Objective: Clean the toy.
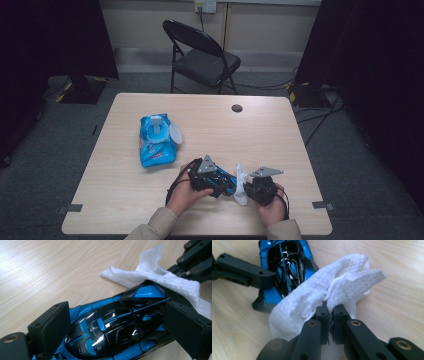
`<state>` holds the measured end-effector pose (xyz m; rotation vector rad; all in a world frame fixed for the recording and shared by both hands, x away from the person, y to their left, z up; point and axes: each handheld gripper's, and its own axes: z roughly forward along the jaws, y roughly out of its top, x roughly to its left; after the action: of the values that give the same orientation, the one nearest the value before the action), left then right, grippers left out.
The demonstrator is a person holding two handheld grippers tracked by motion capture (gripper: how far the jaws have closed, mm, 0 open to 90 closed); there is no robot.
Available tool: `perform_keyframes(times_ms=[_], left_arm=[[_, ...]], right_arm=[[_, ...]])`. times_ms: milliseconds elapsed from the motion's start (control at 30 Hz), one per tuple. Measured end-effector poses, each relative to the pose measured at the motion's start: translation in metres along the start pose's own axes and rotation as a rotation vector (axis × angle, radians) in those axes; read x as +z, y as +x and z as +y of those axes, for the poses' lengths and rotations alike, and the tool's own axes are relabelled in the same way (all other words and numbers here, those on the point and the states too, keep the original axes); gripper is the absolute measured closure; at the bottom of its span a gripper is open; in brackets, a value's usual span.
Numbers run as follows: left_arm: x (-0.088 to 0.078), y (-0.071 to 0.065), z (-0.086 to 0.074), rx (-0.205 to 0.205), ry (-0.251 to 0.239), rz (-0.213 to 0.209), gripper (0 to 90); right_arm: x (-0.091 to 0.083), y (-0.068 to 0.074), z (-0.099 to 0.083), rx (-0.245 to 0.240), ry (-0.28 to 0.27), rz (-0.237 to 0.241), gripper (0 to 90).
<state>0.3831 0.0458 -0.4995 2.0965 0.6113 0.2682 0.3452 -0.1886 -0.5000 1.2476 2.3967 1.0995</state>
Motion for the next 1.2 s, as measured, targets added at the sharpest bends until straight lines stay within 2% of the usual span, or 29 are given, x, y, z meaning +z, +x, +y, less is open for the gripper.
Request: perform_keyframes(times_ms=[333, 700, 767, 867, 1067, 1133, 1200], left_arm=[[0.0, -0.002, 0.001, 0.005, 0.005, 0.005, 7.8], [0.0, -0.002, 0.001, 0.005, 0.008, 0.009, 7.8], [0.0, -0.002, 0.001, 0.005, 0.009, 0.01, 7.8], [0.0, -0.003, 0.001, 0.014, 0.009, 0.013, 7.9], [0.001, -0.005, 0.003, 0.029, 0.008, 0.01, 9.1], [0.001, -0.005, 0.003, 0.03, 0.008, 0.009, 9.1], [0.001, -0.005, 0.003, 0.031, 0.007, 0.008, 9.1]], right_arm=[[-0.007, 0.01, -0.011, 0.006, -0.01, 0.021, 86.4], [-0.01, 0.026, -0.014, -0.029, 0.017, 0.055, 86.6], [-0.009, 0.029, -0.014, -0.033, 0.019, 0.088, 86.9], [-0.008, 0.036, -0.013, -0.054, 0.023, 0.086, 86.8], [-0.005, 0.045, -0.012, -0.072, 0.03, 0.129, 86.7], [-0.004, 0.048, -0.011, -0.085, 0.034, 0.13, 86.7], [-0.004, 0.046, -0.012, -0.075, 0.033, 0.147, 86.7]])
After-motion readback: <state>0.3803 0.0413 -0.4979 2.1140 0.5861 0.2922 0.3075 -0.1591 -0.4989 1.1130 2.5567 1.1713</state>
